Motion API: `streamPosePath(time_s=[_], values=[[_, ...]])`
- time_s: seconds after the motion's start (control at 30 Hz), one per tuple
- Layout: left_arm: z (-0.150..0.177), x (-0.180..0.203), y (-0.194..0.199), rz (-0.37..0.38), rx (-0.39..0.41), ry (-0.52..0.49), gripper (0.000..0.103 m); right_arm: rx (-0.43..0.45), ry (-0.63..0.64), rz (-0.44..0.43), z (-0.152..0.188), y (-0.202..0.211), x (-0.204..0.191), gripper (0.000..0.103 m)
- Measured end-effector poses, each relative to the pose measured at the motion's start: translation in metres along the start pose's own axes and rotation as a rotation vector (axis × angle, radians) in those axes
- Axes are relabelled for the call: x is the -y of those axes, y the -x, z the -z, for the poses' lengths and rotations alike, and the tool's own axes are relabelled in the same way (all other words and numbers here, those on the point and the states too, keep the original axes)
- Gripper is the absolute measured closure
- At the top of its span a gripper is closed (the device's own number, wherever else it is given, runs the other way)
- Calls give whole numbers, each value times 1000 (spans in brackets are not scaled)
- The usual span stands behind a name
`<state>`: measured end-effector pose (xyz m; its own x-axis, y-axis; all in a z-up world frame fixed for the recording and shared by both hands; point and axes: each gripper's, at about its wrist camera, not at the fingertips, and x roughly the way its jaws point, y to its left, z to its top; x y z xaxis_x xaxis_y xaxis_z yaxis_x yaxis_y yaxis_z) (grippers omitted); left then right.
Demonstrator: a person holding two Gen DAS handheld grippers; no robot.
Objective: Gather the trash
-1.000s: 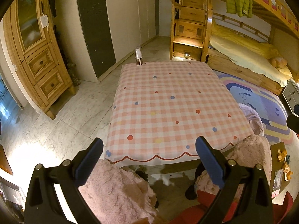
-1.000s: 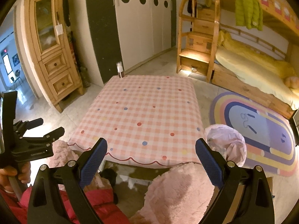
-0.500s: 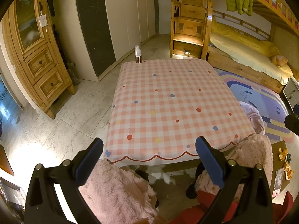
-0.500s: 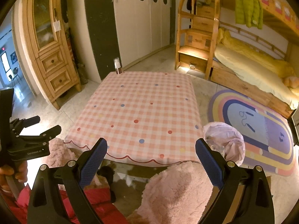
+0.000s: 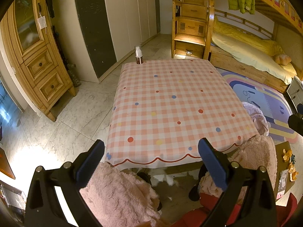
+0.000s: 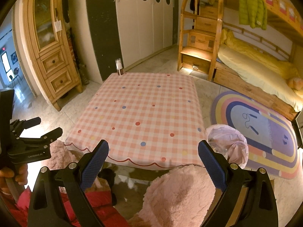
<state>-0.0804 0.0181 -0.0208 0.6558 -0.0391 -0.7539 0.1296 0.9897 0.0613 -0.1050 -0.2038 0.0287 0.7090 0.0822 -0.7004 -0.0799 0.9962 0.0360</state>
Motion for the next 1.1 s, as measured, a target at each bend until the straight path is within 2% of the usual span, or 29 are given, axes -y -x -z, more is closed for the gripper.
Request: streamPosePath(time_s=[1.1], values=[[1, 3, -1, 3, -7, -7, 7, -6, -1, -2, 1, -3, 3, 9]])
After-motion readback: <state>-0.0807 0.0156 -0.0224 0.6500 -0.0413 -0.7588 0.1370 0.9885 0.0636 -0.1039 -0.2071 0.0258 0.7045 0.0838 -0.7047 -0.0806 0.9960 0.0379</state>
